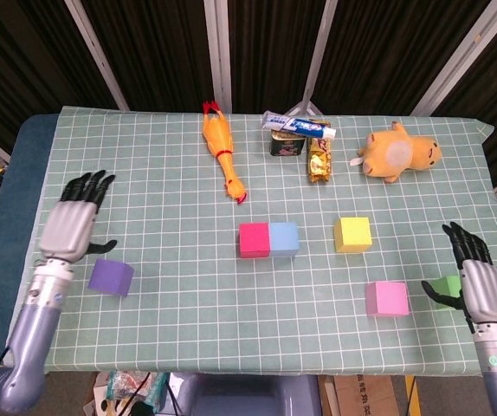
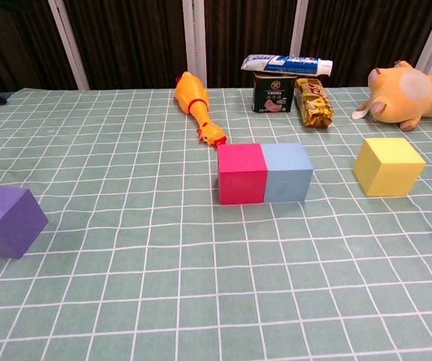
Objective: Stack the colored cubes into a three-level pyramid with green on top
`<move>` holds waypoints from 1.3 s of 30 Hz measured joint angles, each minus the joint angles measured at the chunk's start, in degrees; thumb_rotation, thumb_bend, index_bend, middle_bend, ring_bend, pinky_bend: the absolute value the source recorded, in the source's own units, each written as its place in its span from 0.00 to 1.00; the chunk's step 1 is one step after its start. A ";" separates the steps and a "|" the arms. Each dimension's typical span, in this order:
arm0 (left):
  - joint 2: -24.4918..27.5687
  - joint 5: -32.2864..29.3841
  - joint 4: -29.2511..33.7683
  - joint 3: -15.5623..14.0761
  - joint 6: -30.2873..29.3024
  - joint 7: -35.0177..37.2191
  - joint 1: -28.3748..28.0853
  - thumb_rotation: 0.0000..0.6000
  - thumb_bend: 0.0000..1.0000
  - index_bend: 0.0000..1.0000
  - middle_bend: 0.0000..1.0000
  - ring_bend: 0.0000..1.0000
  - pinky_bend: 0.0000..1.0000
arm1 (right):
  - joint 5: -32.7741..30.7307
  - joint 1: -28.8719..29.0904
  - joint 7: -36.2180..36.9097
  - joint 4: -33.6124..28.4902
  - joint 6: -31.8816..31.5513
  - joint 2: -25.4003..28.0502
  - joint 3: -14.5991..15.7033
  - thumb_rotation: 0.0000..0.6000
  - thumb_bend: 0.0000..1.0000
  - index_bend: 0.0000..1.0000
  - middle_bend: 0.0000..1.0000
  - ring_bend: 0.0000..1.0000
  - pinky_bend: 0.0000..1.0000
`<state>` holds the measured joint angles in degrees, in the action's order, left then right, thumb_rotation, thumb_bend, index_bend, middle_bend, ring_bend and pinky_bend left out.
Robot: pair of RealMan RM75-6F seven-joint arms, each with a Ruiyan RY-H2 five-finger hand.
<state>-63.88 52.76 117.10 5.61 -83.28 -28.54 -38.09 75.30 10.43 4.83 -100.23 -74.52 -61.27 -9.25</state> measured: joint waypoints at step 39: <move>13.42 7.42 2.77 3.28 -2.14 18.30 15.97 1.00 0.10 0.00 0.01 0.00 0.07 | -25.04 29.34 -28.84 13.89 28.15 -12.04 -0.67 1.00 0.26 0.00 0.23 0.11 0.00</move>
<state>-50.46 60.18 119.87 8.89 -85.42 -10.24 -22.12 50.26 39.78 -24.01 -86.33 -46.36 -73.30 -9.92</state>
